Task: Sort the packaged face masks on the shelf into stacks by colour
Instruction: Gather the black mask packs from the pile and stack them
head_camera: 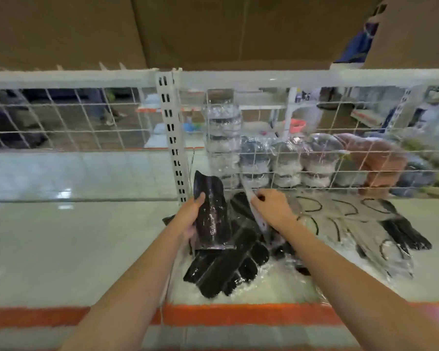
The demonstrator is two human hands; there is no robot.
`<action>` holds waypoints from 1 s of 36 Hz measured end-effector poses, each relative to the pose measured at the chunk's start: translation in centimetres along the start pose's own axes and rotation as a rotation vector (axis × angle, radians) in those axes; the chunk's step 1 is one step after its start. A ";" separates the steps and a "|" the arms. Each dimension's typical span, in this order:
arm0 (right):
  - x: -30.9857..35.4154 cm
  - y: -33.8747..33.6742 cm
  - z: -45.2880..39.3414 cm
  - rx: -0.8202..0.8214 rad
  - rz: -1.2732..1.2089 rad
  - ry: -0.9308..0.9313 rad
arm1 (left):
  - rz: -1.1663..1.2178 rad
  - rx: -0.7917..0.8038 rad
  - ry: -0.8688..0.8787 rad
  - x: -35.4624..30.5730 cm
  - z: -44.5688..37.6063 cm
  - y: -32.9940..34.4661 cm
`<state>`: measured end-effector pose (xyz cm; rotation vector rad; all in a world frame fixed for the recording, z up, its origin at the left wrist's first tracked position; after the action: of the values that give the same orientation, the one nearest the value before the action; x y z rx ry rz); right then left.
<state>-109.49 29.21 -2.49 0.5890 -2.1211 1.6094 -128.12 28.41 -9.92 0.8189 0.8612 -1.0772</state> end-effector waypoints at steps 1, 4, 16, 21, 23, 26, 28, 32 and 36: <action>1.4 0.6 0.2 0.065 -0.075 -0.055 | 0.077 0.032 -0.015 0.2 0.5 0.5; 4.9 3.5 3.0 0.430 -0.439 -0.051 | 0.123 0.029 0.034 0.2 2.3 1.1; -1.3 5.0 1.6 0.312 0.065 -0.063 | 0.203 -0.276 0.228 -1.1 6.8 -6.9; -4.6 6.7 3.7 0.376 0.398 0.016 | 0.185 -0.245 0.256 -2.2 7.6 -7.7; -4.0 6.4 3.5 0.335 0.382 0.028 | 0.198 -0.248 0.247 -2.7 7.4 -8.3; -2.4 6.2 2.3 0.286 0.255 0.014 | 0.174 -0.329 0.246 -3.6 7.0 -10.0; -1.5 6.0 1.4 0.260 -0.001 0.046 | 0.134 -0.416 0.236 -3.9 6.5 -11.4; 0.4 6.0 1.4 0.357 -0.742 0.329 | 0.088 -0.476 0.178 -3.5 5.4 -12.9; 4.3 5.6 1.8 0.468 -0.933 0.314 | 0.026 -0.318 0.079 -2.4 5.2 -11.1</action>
<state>-116.28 28.50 -4.93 1.1568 -0.9620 1.4605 -138.33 21.87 -7.03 0.6062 1.0549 -0.8606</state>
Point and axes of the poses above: each hand's wrist, its own z-axis away from the middle knuckle, its own y-axis out of the palm, x = y × z, the point moved 10 cm from there along -z, towards the middle knuckle, and after that the axes turned 12 degrees about -x, right-handed, at the moved point
